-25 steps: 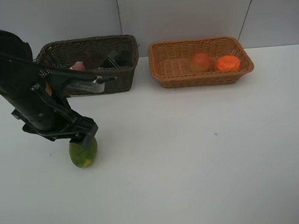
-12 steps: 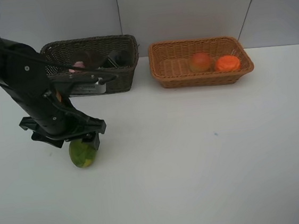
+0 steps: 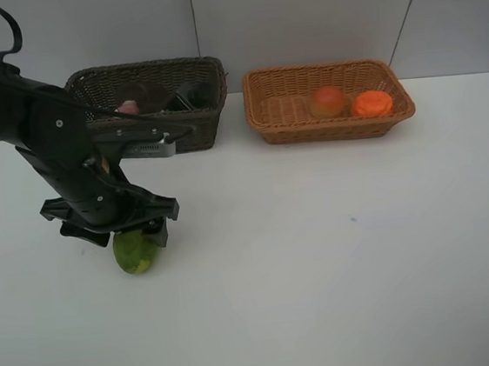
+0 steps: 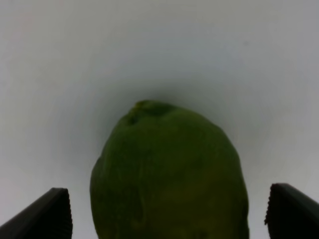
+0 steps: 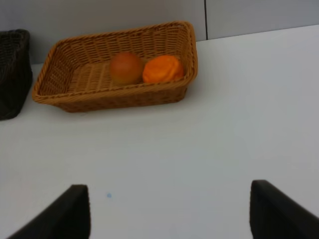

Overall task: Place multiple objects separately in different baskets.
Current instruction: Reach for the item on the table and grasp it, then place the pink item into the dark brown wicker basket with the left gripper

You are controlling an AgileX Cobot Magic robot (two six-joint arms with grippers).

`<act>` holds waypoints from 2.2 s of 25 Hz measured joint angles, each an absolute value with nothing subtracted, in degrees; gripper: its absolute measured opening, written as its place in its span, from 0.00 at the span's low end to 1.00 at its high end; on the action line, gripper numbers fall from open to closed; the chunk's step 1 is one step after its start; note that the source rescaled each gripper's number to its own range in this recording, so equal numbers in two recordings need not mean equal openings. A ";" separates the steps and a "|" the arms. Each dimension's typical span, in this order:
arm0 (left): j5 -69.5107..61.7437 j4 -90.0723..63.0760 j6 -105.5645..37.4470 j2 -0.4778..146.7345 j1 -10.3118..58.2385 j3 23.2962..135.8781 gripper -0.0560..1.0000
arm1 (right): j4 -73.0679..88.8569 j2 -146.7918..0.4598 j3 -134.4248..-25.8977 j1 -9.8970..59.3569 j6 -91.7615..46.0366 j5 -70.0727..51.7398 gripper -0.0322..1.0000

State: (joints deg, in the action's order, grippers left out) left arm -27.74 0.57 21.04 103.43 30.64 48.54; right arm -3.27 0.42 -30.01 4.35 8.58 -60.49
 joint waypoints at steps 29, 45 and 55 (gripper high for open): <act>-25.93 0.52 22.21 108.71 30.64 48.47 0.73 | -3.27 0.42 -30.01 4.35 8.58 -60.49 0.54; -26.12 0.45 23.30 108.71 30.64 48.47 0.73 | -3.27 0.42 -30.01 4.35 8.58 -60.49 0.54; -49.80 -0.49 23.31 107.57 30.64 65.91 0.73 | -3.27 0.42 -30.01 4.35 8.58 -60.49 0.54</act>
State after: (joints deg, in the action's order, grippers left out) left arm -49.80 -0.49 23.31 107.57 30.64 65.91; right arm -3.27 0.42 -30.01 4.35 8.58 -60.49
